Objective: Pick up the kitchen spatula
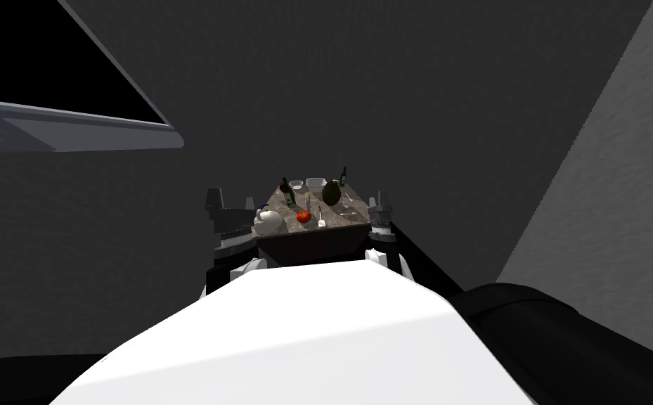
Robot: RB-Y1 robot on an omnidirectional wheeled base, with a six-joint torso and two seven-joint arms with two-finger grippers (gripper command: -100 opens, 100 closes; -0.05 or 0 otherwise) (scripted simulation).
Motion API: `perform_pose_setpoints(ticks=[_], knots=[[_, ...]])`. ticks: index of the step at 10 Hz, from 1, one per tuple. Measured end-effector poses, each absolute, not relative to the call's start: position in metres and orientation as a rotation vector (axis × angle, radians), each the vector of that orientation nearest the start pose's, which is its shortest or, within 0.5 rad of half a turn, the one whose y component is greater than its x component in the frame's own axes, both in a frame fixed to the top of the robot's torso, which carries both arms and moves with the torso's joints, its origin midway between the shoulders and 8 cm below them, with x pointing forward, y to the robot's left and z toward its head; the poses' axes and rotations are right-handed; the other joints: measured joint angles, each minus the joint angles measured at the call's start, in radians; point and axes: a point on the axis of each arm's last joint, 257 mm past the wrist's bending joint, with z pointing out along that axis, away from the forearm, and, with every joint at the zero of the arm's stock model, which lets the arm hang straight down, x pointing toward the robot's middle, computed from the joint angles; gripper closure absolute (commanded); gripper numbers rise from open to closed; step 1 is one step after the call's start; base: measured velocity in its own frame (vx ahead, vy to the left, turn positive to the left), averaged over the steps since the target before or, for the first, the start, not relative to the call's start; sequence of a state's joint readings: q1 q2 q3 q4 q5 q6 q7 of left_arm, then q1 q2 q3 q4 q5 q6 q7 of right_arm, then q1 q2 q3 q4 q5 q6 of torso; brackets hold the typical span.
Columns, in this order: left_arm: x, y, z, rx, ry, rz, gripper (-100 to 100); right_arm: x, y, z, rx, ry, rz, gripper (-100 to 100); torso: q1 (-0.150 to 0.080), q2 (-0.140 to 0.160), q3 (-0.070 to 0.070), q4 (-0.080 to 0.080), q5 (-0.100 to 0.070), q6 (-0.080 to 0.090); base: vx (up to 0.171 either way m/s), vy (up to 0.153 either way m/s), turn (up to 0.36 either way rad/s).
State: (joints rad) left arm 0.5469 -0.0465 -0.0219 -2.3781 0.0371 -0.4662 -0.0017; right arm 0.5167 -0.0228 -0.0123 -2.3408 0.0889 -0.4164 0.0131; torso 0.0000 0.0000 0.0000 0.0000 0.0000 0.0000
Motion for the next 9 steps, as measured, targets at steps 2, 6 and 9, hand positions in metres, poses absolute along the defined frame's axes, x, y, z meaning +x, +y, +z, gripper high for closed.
perform_pose_setpoints(ticks=[2, 6, 9], knots=[[0.326, 0.284, 0.047, -0.696, 0.533, -1.331, 0, 0.354, -0.277, 0.025, 0.609, 0.747, 1.210, -100, 0.006, 0.000, 0.000, 0.000, 0.001, 0.000, -0.004, 0.122, 0.077], [0.326, 0.284, 0.047, -0.696, 0.533, -1.331, 0, 0.381, -0.300, 0.007, 0.669, 0.818, 1.223, -100, 0.010, -0.001, -0.001, 0.000, 0.002, 0.000, 0.005, 0.143, 0.081], [0.326, 0.284, 0.047, -0.696, 0.533, -1.331, 0, 0.402, -0.319, -0.002, 0.735, 0.848, 1.225, -100, 0.009, 0.001, 0.000, 0.000, 0.002, 0.000, -0.017, 0.145, 0.104]])
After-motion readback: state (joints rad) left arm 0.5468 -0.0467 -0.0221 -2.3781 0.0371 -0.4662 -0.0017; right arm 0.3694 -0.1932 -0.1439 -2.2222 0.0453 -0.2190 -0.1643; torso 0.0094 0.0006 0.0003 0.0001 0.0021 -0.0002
